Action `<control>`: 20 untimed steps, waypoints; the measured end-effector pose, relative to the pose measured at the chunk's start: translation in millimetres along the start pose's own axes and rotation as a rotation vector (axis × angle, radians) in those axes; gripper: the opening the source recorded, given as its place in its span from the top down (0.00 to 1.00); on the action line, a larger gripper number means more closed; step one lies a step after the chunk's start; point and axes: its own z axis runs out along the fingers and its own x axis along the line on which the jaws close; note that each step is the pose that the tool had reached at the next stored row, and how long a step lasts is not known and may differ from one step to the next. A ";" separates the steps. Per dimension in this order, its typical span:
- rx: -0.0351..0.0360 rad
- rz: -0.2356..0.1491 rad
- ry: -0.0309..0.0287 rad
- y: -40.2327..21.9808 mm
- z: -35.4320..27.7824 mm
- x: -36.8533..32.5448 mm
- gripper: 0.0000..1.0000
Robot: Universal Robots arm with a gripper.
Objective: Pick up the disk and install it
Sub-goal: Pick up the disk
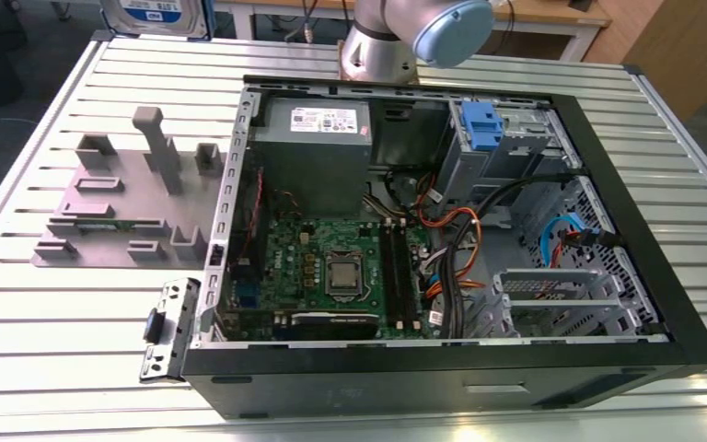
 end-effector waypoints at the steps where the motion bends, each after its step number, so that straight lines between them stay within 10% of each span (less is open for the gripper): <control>1: 0.0001 0.000 0.0000 -0.6 0.0 0.0 0.64; 20: 0.0000 0.000 0.0000 -10.1 -0.3 -0.4 0.64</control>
